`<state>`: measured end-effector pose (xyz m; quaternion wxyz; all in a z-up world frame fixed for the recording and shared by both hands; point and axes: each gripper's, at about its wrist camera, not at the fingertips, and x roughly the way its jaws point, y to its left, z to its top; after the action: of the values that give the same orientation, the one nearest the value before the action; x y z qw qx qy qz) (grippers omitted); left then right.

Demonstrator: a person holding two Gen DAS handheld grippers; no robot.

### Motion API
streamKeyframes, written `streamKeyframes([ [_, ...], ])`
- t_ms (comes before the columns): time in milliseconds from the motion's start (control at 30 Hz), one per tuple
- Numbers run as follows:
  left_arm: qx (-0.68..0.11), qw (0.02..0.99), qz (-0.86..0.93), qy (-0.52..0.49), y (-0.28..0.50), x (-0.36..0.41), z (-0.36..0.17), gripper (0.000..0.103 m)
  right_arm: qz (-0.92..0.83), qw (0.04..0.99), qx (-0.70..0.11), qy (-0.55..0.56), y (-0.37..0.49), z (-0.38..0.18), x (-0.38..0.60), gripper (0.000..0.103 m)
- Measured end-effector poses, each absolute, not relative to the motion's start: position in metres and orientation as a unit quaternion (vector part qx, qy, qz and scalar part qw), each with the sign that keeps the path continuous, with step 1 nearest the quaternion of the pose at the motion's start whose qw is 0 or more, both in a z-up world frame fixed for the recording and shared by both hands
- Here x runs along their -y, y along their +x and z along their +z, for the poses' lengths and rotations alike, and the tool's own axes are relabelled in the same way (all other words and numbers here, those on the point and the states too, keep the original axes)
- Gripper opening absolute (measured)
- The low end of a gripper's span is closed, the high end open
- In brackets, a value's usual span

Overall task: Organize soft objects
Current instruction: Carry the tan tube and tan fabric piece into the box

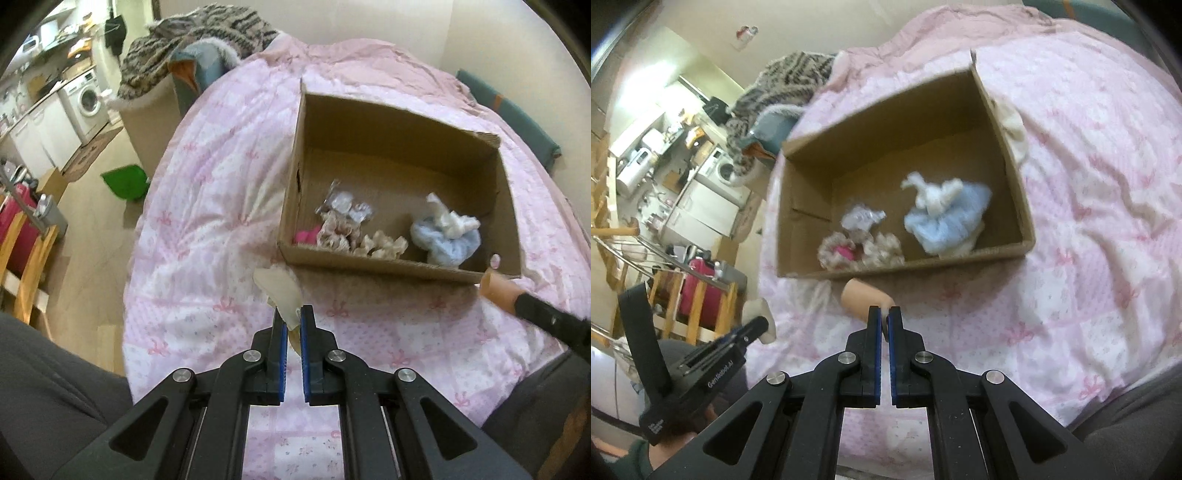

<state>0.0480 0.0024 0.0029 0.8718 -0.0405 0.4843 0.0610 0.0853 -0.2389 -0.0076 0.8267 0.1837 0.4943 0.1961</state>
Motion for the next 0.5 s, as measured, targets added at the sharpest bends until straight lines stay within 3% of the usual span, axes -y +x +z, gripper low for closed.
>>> streamKeyframes([
  [500, -0.426, 0.904, 0.026, -0.033, 0.089, -0.013, 0.070, 0.006, 0.202, 0.844, -0.451, 0.207, 0.128, 0.040, 0.272, 0.005],
])
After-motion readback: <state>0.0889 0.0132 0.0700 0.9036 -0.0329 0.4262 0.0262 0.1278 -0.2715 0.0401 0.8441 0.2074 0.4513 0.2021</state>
